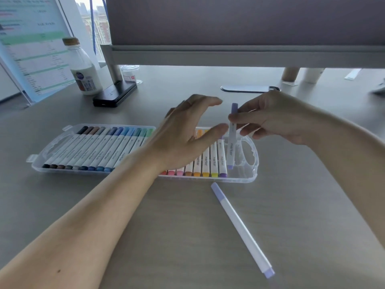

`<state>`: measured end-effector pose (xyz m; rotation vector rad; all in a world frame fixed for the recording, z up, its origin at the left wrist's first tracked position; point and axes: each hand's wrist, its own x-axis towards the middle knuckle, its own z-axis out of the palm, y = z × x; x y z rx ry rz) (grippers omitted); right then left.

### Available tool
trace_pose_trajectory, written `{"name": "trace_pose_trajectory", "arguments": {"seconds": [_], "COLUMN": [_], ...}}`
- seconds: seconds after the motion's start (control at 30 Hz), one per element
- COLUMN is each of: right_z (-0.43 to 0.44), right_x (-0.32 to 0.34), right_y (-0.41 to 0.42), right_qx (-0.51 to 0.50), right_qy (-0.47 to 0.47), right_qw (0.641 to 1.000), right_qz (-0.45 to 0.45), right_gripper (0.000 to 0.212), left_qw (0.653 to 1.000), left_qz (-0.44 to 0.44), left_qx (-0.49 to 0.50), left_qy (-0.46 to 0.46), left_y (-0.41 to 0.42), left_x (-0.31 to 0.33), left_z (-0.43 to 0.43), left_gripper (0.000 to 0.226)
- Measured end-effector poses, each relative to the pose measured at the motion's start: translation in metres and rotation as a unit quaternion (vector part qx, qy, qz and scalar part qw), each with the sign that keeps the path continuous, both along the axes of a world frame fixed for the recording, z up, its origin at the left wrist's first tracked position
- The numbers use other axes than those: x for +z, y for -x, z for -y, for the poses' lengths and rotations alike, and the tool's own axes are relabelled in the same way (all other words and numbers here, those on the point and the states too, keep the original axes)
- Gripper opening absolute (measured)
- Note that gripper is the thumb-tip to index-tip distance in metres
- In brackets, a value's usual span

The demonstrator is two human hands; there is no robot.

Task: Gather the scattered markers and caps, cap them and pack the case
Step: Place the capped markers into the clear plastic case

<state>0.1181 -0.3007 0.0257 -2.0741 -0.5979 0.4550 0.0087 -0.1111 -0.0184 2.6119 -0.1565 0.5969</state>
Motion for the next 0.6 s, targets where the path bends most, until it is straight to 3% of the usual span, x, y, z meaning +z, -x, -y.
{"name": "trace_pose_trajectory", "arguments": {"seconds": [0.13,0.23,0.6], "right_z": [-0.001,-0.001,-0.001], "right_x": [-0.005,-0.008,-0.012], "right_y": [-0.003,-0.002,-0.002], "right_qx": [0.0,0.01,0.039], "right_qy": [0.06,0.07,0.114], "right_qw": [0.998,0.997,0.992], "right_qz": [0.034,0.033,0.044], "right_gripper": [0.02,0.02,0.017], "left_qw": [0.998,0.996,0.99], "left_qz": [-0.042,-0.061,-0.12], "left_qx": [-0.035,-0.038,-0.034], "left_qy": [-0.039,-0.056,-0.071], "left_y": [0.002,0.002,-0.001], "left_x": [-0.001,-0.003,-0.006], "left_z": [0.008,0.009,0.009], "left_gripper": [0.101,0.113,0.102]}}
